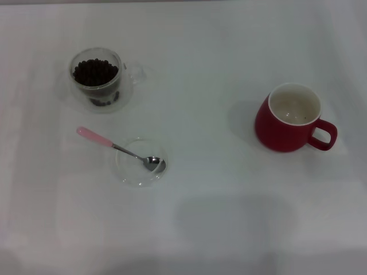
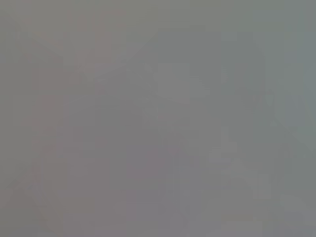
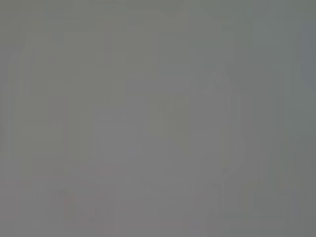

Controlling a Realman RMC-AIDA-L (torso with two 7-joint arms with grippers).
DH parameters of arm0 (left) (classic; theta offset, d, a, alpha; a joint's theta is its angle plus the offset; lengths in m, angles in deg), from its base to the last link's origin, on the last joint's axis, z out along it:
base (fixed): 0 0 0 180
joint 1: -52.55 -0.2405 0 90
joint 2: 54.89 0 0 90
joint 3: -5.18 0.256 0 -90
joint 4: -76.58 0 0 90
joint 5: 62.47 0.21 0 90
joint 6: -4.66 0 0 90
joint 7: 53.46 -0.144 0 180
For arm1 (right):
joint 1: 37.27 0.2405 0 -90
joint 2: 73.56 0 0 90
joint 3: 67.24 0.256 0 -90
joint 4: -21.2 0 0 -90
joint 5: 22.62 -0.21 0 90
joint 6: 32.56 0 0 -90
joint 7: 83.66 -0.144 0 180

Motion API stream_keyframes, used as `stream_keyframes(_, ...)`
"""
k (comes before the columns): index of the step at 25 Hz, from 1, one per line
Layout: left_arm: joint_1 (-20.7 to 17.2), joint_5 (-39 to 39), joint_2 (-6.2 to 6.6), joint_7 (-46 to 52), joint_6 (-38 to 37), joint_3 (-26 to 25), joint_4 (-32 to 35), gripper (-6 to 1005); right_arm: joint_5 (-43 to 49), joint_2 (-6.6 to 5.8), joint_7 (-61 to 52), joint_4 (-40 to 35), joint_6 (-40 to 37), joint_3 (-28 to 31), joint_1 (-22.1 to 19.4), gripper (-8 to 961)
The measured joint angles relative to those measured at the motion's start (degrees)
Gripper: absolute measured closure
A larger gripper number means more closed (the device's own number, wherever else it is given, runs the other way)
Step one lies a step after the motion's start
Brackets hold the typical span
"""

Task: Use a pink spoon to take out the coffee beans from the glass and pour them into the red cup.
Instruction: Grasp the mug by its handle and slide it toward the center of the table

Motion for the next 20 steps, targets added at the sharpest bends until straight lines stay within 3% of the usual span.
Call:
stream_keyframes(15, -0.6, 0.1, 0.02, 0.0, 0.0, 0.0, -0.1, 464, 0.5, 0.08, 0.2, 0.4, -1.0, -0.4, 0.3, 258)
stream_keyframes(20, -0.6, 0.1, 0.09, 0.0, 0.0, 0.0, 0.3, 464, 0.6, 0.08, 0.0, 0.5, -1.3, -3.2, -0.1, 258)
